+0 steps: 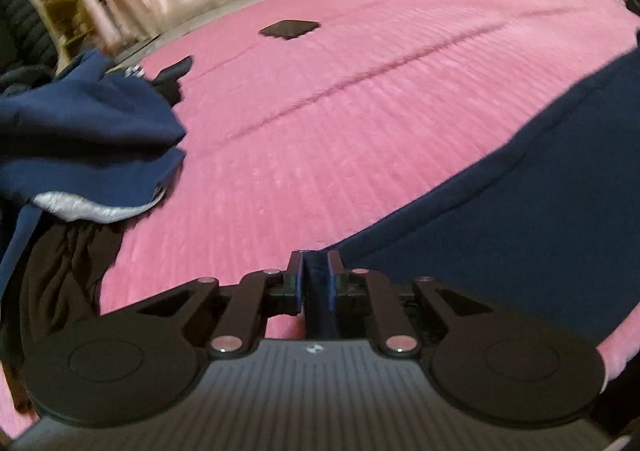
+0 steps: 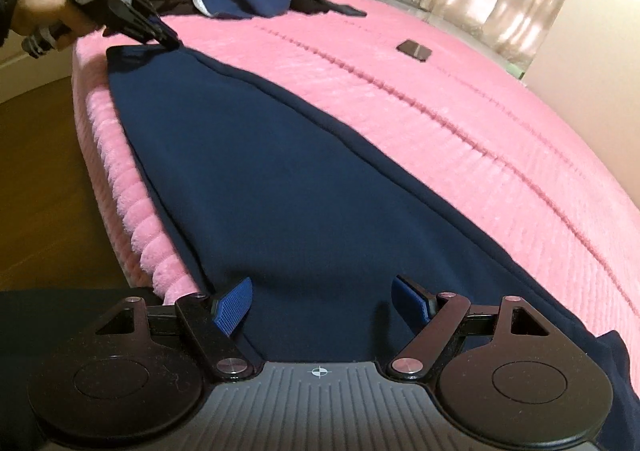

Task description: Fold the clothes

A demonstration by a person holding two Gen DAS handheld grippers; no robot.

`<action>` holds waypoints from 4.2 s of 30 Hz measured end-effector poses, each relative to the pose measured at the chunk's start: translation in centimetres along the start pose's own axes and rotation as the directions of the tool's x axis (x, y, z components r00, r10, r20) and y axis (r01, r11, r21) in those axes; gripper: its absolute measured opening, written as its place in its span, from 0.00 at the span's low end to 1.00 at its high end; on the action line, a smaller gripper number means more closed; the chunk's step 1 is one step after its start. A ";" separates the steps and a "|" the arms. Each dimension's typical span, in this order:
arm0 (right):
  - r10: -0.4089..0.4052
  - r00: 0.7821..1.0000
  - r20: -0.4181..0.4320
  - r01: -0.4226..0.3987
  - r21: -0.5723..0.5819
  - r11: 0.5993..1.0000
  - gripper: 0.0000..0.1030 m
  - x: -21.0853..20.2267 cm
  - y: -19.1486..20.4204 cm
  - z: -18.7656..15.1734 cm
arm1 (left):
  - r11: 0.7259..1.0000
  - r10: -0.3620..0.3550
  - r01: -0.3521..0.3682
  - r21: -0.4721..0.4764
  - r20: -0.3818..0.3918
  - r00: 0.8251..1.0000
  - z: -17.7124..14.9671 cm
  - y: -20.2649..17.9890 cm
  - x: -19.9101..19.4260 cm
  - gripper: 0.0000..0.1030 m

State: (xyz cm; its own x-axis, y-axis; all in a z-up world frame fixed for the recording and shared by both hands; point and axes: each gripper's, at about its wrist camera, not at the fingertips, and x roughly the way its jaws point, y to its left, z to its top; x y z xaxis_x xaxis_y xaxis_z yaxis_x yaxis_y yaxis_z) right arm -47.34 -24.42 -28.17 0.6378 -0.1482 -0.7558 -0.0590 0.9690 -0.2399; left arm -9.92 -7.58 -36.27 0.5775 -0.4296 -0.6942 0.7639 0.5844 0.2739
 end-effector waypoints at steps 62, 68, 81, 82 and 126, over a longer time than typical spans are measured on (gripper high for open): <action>-0.151 0.985 0.081 0.137 0.157 0.978 0.91 -2.2 0.0 -0.3 | 0.053 -0.227 0.346 -0.937 0.326 0.918 -13.5 2.2 -3.2 0.37; -0.201 0.978 0.059 0.175 0.294 0.940 0.91 -3.6 -2.3 -2.5 | 0.113 -0.202 0.319 -0.941 0.292 0.935 -12.9 1.4 -3.6 0.13; -0.383 0.922 -0.046 0.322 0.639 0.698 0.91 -10.8 -7.5 -13.1 | 0.881 -0.162 0.335 -0.334 0.452 0.877 6.4 -12.2 -15.6 0.06; -0.401 0.915 -0.050 0.332 0.660 0.675 0.91 -11.6 -7.8 -13.9 | 0.913 -0.211 0.344 -0.219 0.467 0.859 8.2 -15.3 -16.5 0.06; -0.184 0.956 0.228 -0.189 0.960 0.207 0.14 -12.3 -10.9 -19.2 | 0.929 -0.356 0.323 0.181 0.204 0.912 4.9 -26.0 -11.0 0.35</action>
State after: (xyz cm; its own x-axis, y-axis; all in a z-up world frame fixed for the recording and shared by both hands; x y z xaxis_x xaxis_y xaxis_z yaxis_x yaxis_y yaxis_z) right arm -69.27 -37.01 -27.98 0.7958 -0.2745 -0.5397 0.6042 0.4181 0.6783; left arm -34.72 -21.38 -32.52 0.3132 -0.7404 -0.5947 0.9481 0.2798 0.1510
